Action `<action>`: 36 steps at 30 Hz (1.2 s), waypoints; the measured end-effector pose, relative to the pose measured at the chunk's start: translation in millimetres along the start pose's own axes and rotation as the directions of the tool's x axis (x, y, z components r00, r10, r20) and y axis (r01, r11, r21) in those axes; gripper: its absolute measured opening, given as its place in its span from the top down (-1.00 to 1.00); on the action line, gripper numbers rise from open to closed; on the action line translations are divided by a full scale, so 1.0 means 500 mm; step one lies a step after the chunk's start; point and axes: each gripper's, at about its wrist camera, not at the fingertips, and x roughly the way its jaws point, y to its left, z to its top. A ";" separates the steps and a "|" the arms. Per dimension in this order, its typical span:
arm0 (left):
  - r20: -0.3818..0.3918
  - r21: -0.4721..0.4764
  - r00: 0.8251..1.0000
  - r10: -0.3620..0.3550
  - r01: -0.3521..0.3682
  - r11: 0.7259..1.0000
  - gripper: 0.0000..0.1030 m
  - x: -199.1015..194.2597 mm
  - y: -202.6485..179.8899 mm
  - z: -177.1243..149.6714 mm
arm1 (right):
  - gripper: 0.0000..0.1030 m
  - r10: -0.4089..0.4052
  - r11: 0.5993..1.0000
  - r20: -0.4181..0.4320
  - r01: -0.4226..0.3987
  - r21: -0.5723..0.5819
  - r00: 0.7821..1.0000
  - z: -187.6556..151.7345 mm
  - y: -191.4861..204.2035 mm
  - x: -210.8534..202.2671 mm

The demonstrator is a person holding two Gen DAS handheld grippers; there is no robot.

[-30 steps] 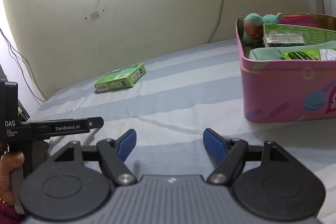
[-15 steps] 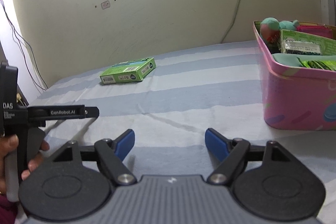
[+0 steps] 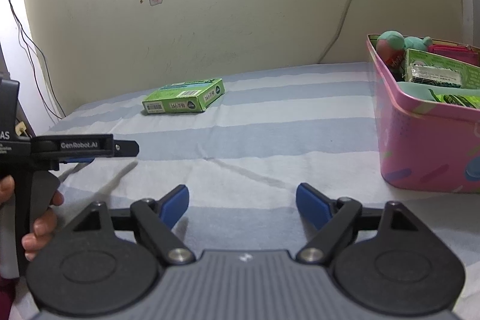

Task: Organize objects
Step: 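Withdraw both grippers from the tin toward the small green box, then grasp the small green box with the right gripper and lift it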

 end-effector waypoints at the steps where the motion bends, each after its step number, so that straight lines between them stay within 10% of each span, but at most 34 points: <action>1: 0.000 -0.004 1.000 -0.004 0.004 1.000 -1.00 0.000 0.001 0.001 | -0.61 -0.002 1.000 -0.003 0.002 -0.004 1.000 0.001 0.002 0.002; 18: 0.005 -0.121 0.991 0.131 -0.130 0.984 -1.00 0.005 0.052 0.020 | -0.84 0.146 0.989 0.038 -0.146 -0.016 0.989 0.235 0.036 0.216; 36: 0.050 -0.169 0.987 0.154 -0.144 0.975 -1.00 -0.009 0.059 0.029 | -0.98 0.188 0.958 -0.248 -0.232 -0.165 0.950 0.332 0.195 0.523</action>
